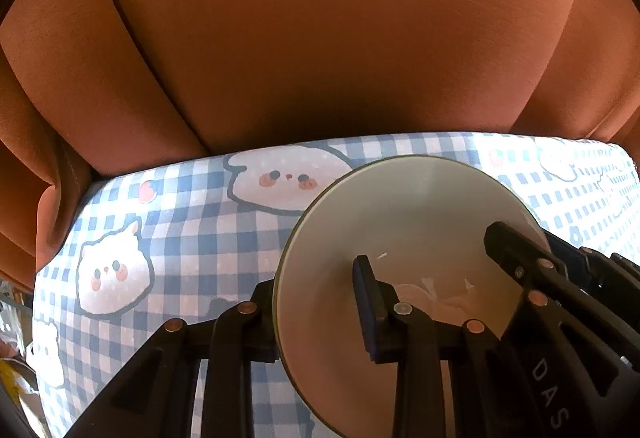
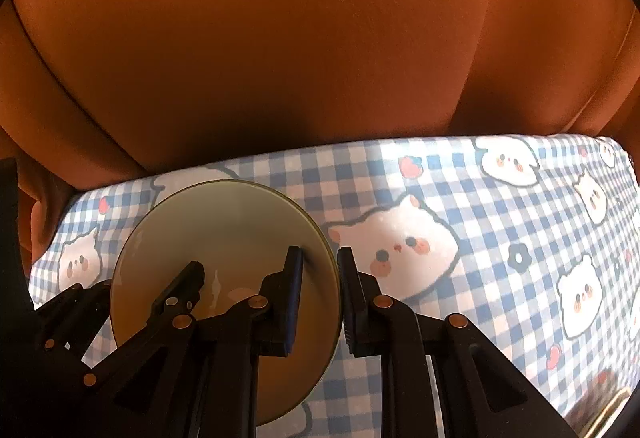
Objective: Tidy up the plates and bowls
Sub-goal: 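Lift the small bowl with both grippers and carry it to the other bowl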
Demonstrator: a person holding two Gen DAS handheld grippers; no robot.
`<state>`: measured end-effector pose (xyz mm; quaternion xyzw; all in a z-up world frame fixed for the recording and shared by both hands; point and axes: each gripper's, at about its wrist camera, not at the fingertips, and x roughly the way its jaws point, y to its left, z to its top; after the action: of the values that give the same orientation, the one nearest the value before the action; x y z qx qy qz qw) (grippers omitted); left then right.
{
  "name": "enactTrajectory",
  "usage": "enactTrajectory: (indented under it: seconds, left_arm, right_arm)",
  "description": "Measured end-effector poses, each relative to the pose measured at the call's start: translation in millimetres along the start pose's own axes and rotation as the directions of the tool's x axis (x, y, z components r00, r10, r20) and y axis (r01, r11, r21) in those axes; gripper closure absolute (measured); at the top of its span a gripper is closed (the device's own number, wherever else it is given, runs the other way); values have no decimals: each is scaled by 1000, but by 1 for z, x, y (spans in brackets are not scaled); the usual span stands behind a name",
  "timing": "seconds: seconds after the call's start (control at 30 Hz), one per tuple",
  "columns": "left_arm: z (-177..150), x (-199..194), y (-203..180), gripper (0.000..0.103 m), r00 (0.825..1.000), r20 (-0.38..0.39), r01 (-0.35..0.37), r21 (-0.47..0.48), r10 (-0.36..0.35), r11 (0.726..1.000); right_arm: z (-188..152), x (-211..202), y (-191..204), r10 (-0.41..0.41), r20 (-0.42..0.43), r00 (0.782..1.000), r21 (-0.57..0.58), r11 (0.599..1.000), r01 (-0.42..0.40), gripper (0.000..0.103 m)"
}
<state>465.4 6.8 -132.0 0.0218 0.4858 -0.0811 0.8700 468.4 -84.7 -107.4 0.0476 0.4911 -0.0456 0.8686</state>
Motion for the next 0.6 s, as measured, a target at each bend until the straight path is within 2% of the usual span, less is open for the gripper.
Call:
enactTrajectory:
  seconds: [0.3, 0.6]
  left_arm:
    - [-18, -27, -2, 75, 1000, -3, 10, 13, -10, 1000]
    - [-22, -75, -5, 75, 999, 32, 26, 14, -26, 1000]
  right_arm:
    - [-11, -21, -3, -11, -21, 1000, 18, 1000, 11, 82]
    - [-17, -66, -4, -27, 0, 1000, 20, 999, 27, 82]
